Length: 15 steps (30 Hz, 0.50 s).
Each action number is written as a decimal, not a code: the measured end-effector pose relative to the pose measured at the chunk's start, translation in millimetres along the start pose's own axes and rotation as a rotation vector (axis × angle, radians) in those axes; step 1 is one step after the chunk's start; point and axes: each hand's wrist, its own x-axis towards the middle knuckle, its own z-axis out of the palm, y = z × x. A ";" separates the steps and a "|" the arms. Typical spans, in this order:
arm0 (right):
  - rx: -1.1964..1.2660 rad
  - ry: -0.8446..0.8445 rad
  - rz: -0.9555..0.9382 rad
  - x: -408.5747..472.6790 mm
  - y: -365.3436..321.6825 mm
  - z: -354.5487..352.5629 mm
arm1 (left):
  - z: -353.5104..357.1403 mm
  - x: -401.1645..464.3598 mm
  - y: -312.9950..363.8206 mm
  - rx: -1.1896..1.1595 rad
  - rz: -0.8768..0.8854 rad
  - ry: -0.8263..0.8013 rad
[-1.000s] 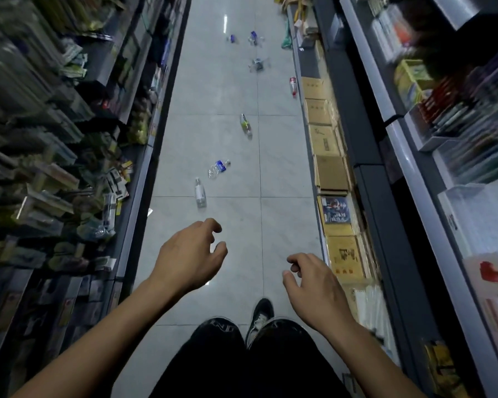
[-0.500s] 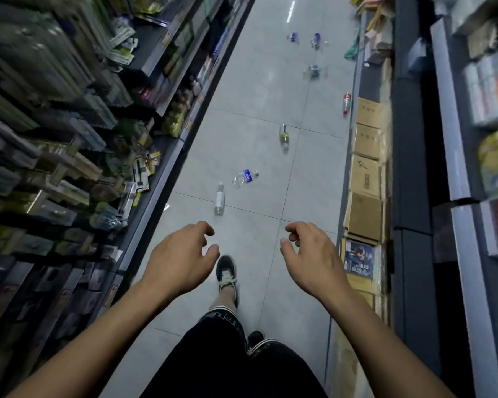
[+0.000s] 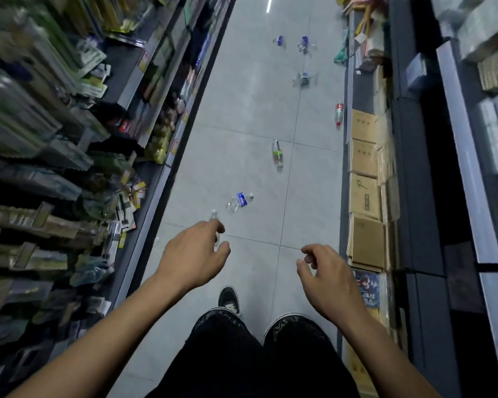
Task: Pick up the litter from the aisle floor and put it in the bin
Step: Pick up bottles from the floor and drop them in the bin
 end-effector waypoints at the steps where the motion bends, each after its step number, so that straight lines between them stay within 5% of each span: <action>1: 0.005 0.005 0.013 7.9 -1.0 -1.9 | -4.8 14.8 2.2 0.004 0.010 -0.006; 15: 0.093 -0.024 0.055 166.4 22.8 -39.7 | -37.0 207.9 61.4 0.052 0.046 0.006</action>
